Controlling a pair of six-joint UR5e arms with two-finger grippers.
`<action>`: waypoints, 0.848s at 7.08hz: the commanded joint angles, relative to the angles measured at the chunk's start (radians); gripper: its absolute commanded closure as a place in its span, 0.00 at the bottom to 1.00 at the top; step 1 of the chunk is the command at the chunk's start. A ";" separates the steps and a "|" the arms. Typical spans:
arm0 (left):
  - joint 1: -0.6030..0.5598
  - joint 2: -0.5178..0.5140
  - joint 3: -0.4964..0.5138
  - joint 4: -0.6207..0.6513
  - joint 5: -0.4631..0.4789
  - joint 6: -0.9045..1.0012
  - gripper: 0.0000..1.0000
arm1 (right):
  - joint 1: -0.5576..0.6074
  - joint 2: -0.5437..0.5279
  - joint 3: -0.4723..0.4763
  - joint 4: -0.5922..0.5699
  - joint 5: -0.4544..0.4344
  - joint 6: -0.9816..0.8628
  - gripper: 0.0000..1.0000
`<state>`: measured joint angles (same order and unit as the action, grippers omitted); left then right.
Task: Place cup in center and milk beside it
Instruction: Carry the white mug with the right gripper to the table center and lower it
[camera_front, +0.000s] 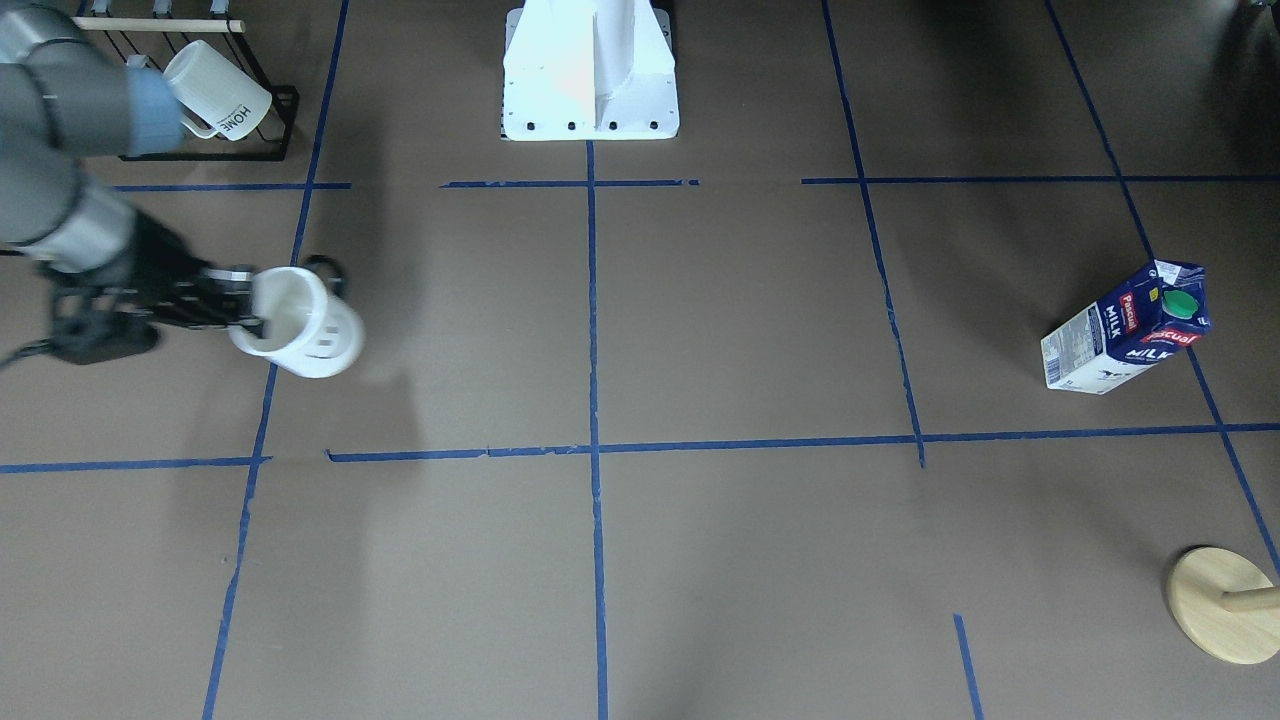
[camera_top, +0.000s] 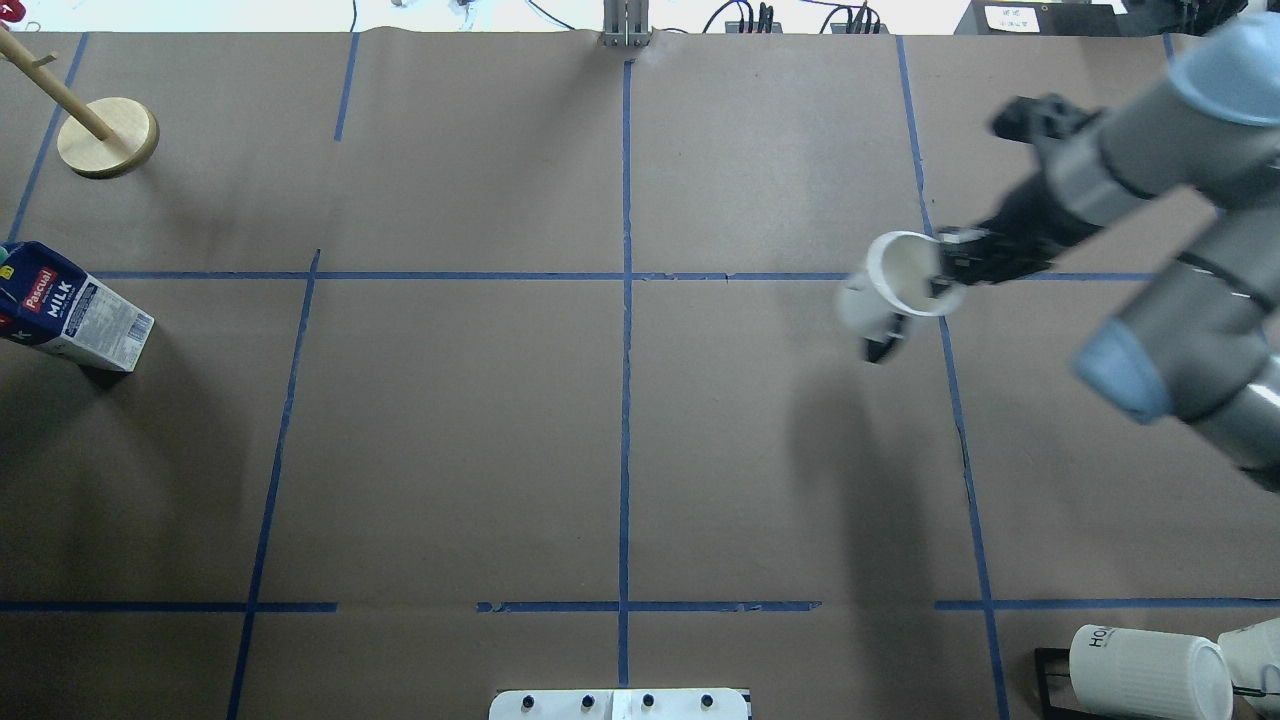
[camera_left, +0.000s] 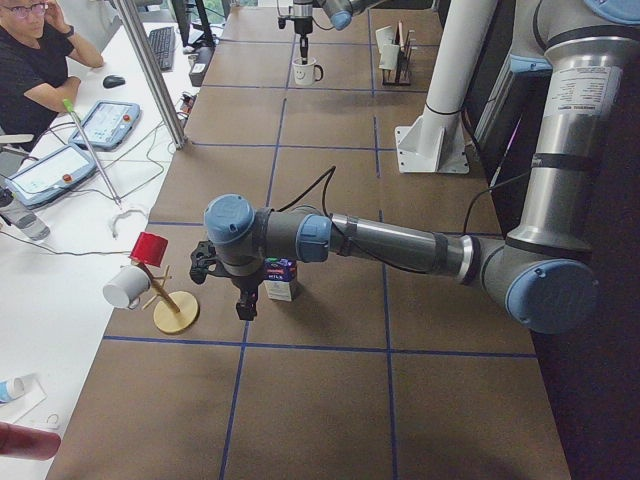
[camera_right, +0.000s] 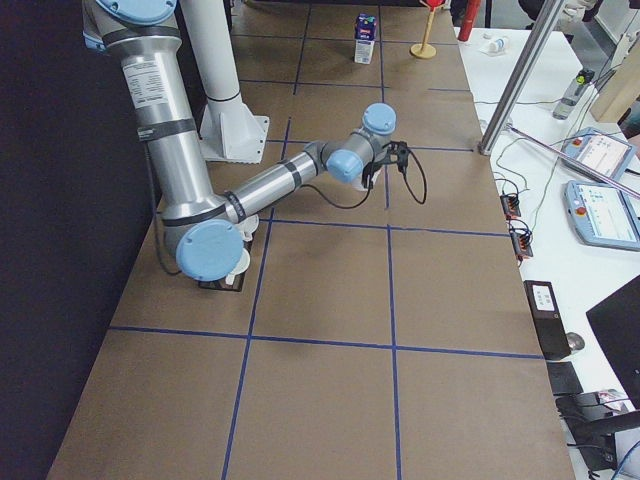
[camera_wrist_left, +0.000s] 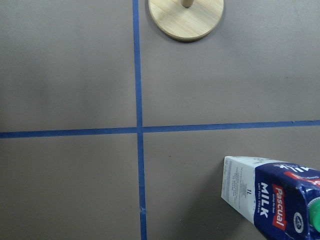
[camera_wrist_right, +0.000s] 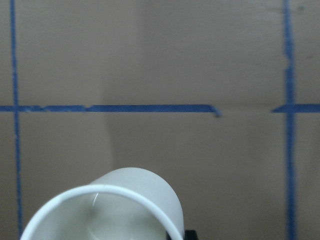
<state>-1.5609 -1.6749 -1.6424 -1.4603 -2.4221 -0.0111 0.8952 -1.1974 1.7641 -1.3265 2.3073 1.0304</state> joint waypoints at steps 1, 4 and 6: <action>0.015 0.000 0.001 0.000 0.000 0.000 0.00 | -0.148 0.293 -0.165 -0.060 -0.147 0.305 1.00; 0.018 0.000 -0.007 -0.002 -0.012 0.000 0.00 | -0.213 0.389 -0.351 -0.033 -0.279 0.347 0.99; 0.021 -0.005 -0.049 0.000 -0.035 -0.062 0.00 | -0.226 0.404 -0.373 -0.034 -0.279 0.344 0.09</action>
<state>-1.5422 -1.6764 -1.6675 -1.4607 -2.4494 -0.0280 0.6783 -0.8008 1.4056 -1.3607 2.0330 1.3752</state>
